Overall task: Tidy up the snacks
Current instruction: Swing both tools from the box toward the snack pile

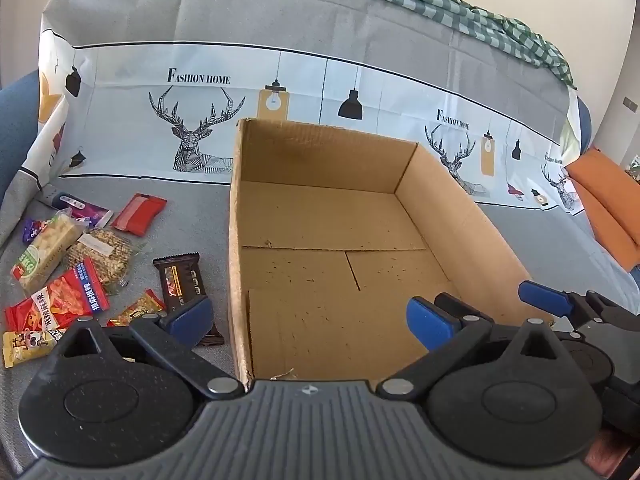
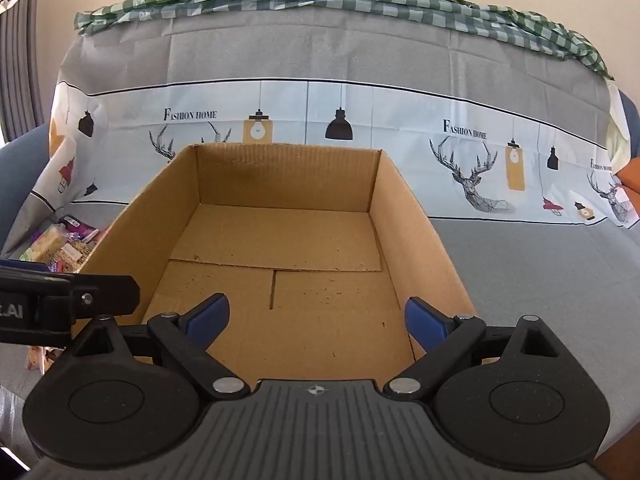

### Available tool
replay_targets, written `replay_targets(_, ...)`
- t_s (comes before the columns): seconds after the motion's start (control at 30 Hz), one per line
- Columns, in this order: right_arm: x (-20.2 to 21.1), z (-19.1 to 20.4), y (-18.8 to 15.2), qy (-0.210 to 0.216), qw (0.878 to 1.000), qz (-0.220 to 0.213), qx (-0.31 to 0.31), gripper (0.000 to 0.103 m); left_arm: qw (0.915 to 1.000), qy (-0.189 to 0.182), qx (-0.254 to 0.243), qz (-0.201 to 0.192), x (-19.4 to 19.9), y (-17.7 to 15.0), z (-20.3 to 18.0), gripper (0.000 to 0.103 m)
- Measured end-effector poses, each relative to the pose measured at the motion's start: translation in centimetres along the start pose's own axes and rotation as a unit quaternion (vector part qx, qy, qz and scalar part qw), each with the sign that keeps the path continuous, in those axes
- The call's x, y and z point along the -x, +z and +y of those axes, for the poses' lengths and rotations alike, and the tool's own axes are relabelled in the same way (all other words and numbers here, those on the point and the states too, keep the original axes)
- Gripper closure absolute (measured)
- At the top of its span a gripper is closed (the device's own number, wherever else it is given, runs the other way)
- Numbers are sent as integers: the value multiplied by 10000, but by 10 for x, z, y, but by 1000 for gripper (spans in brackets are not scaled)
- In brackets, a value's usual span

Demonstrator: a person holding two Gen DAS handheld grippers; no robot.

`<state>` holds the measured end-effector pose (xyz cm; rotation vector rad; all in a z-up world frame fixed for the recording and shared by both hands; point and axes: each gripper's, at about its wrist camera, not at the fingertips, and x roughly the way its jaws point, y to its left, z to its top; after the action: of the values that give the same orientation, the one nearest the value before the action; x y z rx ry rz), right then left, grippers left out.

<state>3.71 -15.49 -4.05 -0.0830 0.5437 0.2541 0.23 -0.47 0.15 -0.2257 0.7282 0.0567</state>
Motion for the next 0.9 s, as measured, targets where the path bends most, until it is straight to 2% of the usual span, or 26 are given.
replay_targets(0.1,-2,-8,2,-78,9999,36,-116,13,10000,21,-9,8,1,4,-2,0)
replay_targets(0.2,-1,-13,0,-109,9996,36,-251,20,9998,-110,-120,-115,-1,1,-1,0)
replay_targets(0.3,-2,-10,-1,-119,9996,32,-257,38,9996,-196,-176,-53,-1,0,-4,0)
replay_targets(0.37,-3,-4,-4,-113,9997,14,-221,44,9992,-374,-140,4,-1,0,-2,0)
replay_targets(0.43,-4,5,-9,-98,9997,-29,-202,45,9979,-650,-2,-35,0,-1,0,0)
replay_targets(0.5,-2,-5,-6,-117,9997,-32,-207,45,9982,-595,-99,-35,0,-2,-1,0)
replay_targets(0.57,-1,-6,-6,-137,9996,-63,-242,45,9984,-534,-77,148,1,0,-1,0)
replay_targets(0.7,-1,-9,-4,-31,9992,-12,-397,43,9976,-682,-70,125,4,0,1,1)
replay_targets(0.77,-2,-8,-4,6,9991,24,-428,42,9972,-738,-133,49,7,0,-2,7)
replay_targets(0.9,1,-6,-1,80,9988,3,-480,42,9969,-744,-269,-50,10,-1,-5,28)
